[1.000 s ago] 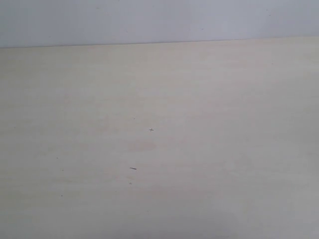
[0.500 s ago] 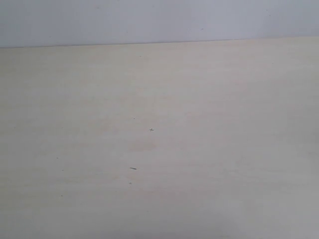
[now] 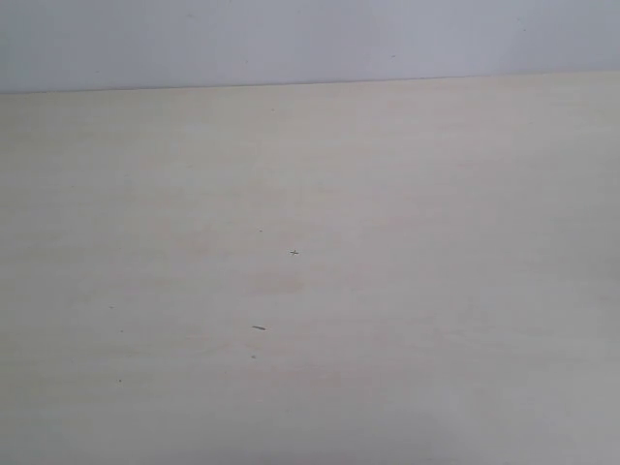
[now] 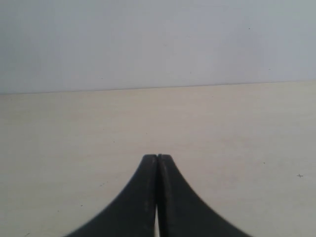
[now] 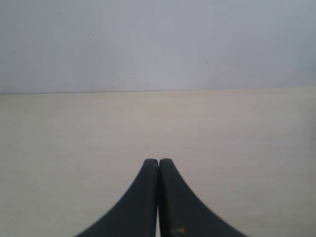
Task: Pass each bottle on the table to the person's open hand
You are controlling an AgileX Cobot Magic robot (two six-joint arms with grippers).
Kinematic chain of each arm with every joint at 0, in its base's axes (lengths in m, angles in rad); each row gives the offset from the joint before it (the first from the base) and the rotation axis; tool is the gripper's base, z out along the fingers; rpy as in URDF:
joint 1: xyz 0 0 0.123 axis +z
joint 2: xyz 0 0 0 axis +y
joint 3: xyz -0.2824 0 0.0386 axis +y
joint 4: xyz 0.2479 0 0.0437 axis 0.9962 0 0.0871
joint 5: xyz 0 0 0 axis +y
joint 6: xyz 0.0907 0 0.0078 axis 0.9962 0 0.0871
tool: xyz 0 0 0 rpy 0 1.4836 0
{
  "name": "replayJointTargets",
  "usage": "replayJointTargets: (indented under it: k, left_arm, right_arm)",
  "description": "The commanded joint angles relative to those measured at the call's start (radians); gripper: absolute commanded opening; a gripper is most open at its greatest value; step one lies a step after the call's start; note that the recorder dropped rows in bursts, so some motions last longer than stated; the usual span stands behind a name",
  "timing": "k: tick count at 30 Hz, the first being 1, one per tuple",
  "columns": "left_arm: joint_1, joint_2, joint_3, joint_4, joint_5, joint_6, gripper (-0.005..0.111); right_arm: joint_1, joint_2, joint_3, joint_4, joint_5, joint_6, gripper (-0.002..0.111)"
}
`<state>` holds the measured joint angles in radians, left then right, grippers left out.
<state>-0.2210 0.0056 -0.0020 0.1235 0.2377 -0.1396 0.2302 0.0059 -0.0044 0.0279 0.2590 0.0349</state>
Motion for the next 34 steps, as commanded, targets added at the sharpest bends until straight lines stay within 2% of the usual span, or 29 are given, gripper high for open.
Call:
replayJointTargets:
  k: [1,34]
  left_arm:
    - [0.001,-0.006,0.002,0.003,-0.001,0.004,0.0]
    - [0.001,-0.006,0.002,0.003,-0.001,0.004,0.0]
  right_arm:
    - [-0.005,-0.006,0.004,0.0,-0.009,-0.006,0.0]
    - [-0.005,-0.006,0.004,0.0,0.005,-0.005,0.0]
